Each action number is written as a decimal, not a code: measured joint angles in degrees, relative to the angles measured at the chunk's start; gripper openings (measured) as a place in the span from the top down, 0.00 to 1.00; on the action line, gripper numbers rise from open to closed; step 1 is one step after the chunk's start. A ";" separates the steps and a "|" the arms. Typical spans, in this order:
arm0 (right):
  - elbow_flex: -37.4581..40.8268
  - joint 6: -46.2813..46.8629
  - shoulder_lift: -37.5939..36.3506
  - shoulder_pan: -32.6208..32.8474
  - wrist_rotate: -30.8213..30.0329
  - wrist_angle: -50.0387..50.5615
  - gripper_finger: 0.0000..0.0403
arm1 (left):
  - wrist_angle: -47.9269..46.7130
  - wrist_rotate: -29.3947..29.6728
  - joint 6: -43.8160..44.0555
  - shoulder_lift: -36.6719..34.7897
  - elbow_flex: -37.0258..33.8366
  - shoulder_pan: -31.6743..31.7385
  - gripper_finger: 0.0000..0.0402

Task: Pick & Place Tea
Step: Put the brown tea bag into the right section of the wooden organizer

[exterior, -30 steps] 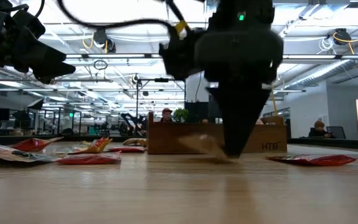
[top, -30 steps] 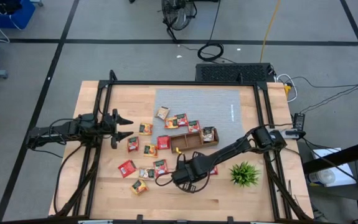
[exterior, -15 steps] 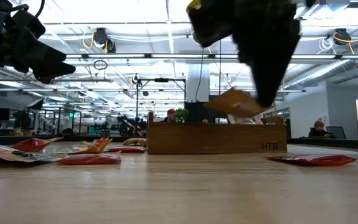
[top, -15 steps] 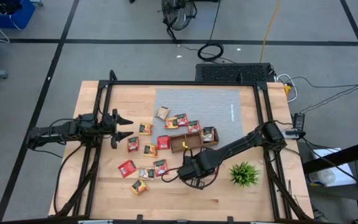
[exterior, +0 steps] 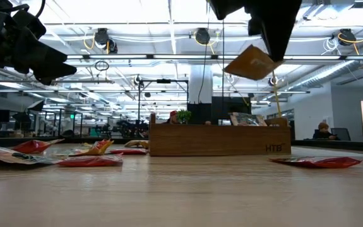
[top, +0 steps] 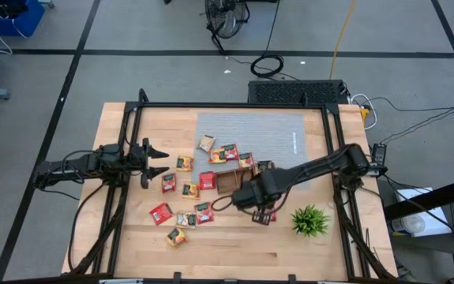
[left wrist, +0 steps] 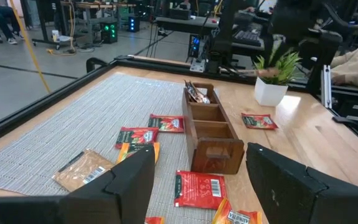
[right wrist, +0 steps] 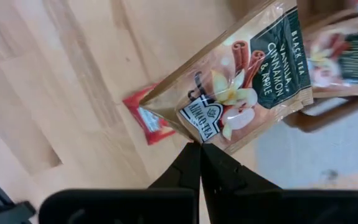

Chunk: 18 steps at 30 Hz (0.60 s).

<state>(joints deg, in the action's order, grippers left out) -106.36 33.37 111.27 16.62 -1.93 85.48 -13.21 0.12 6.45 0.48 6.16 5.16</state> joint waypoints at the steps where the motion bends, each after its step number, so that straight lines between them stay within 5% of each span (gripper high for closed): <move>1: -0.70 -0.42 -0.03 -0.33 -0.69 1.10 1.00 | 0.00 0.01 0.00 0.01 0.01 0.00 0.37; 10: -5.63 -4.29 -0.93 -3.21 -1.19 4.53 1.00 | 0.00 0.00 0.00 0.00 0.00 0.01 0.37; 18: 0.60 -5.61 -0.80 -4.56 -8.68 4.57 1.00 | 0.00 0.00 0.00 -0.01 0.01 0.01 0.37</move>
<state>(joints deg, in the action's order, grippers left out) -105.76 27.76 110.48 12.06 -10.61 90.05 -13.21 0.12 6.45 0.47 6.17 5.17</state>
